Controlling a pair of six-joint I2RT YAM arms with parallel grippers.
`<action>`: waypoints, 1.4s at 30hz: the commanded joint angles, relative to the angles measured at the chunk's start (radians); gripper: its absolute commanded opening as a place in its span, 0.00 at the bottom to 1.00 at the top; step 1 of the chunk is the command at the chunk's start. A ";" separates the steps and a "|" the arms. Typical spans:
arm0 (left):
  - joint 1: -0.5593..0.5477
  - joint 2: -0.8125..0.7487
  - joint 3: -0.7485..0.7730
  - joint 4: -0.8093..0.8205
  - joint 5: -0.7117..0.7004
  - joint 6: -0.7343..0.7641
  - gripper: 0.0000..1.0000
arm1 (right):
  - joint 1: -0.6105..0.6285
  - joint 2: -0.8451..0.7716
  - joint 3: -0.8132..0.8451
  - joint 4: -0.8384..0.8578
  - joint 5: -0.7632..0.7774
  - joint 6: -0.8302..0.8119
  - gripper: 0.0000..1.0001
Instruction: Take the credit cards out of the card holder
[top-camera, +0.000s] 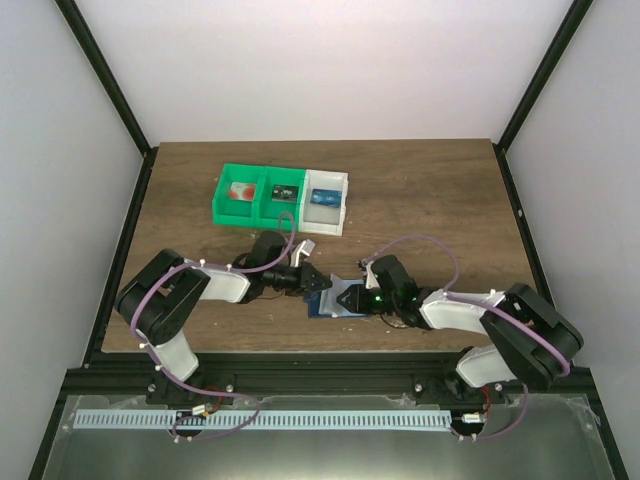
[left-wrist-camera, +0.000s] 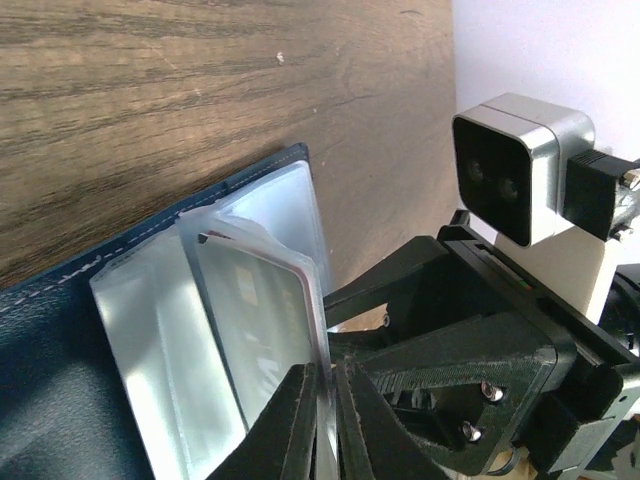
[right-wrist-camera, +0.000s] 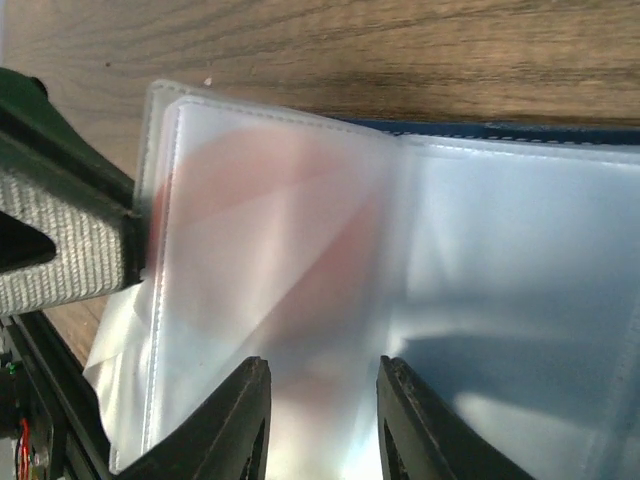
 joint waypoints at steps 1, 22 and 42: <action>-0.003 -0.029 0.016 -0.048 -0.027 0.045 0.09 | 0.009 0.029 0.044 -0.030 0.027 -0.006 0.30; 0.018 -0.083 0.032 -0.183 -0.103 0.137 0.14 | 0.007 0.014 0.027 -0.047 0.072 0.002 0.10; 0.027 -0.144 0.026 -0.212 -0.137 0.152 0.24 | 0.008 -0.030 0.053 -0.035 0.002 0.012 0.20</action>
